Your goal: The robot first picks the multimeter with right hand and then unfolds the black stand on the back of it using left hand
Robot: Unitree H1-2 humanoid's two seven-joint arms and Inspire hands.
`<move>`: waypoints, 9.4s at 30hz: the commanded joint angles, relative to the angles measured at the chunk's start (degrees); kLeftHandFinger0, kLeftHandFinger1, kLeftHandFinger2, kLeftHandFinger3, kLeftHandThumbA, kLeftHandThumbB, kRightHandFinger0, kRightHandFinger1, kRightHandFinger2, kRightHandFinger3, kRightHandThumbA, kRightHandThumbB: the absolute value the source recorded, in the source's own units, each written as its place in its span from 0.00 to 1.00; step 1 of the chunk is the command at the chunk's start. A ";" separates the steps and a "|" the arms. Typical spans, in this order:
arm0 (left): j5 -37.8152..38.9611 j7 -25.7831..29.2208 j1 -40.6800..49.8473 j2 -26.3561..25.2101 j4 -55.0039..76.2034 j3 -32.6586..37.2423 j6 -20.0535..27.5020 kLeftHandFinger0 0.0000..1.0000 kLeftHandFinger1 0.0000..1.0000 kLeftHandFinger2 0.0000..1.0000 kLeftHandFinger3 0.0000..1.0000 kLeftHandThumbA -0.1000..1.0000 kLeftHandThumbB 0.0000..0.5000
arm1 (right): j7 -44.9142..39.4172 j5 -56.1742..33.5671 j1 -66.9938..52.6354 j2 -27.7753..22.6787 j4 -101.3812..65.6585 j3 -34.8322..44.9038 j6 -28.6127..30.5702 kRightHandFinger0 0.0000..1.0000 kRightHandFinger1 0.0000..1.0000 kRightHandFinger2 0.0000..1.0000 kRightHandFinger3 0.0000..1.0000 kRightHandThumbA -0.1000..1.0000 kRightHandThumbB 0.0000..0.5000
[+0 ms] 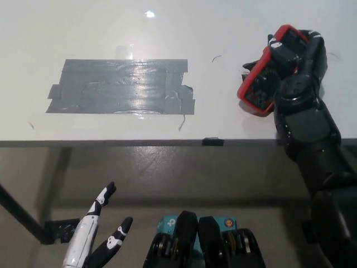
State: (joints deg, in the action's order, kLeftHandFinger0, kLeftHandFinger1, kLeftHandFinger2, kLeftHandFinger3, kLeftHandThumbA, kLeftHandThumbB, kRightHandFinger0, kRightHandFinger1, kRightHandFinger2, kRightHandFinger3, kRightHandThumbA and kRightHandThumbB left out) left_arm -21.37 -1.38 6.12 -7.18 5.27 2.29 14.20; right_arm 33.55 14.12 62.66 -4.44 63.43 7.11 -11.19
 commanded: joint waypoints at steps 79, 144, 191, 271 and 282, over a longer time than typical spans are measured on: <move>-3.48 -7.23 -30.48 6.49 33.15 4.68 -20.28 1.00 1.00 1.00 1.00 1.00 0.31 | -28.79 -76.13 -23.46 20.77 -63.07 11.39 -15.74 0.00 0.25 0.74 0.95 0.00 0.28; -5.23 -10.30 -34.57 5.36 35.42 8.37 -24.24 1.00 1.00 1.00 1.00 0.96 0.28 | -31.13 -83.95 -39.97 14.67 -80.32 -2.39 -15.58 0.00 0.00 0.50 0.67 0.00 0.26; -4.05 -12.59 -35.01 3.24 35.06 8.76 -25.78 1.00 1.00 1.00 1.00 1.00 0.42 | -32.58 -85.56 -36.11 13.80 -80.73 -2.17 -15.74 0.00 0.01 0.69 0.78 0.00 0.25; 1.65 -12.56 -30.66 7.21 39.47 12.23 -25.54 0.87 0.82 0.89 1.00 0.91 0.52 | -3.85 -87.97 -27.59 23.10 -87.65 3.45 -11.98 0.00 0.43 0.78 1.00 0.00 0.18; 1.69 -12.09 -27.56 7.49 38.18 13.96 -21.46 0.94 0.89 0.95 1.00 0.89 0.45 | -0.67 -87.97 -25.48 23.95 -88.03 3.28 -10.27 0.00 0.41 0.76 1.00 0.00 0.10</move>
State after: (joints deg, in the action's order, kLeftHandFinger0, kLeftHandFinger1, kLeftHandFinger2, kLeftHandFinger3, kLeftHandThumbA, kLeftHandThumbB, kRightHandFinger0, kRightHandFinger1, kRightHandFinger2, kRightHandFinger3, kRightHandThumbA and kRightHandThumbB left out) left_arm -19.54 -14.31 -21.62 -0.33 43.42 15.46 -11.40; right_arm 30.94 -71.82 32.96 17.32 -21.64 10.37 -24.74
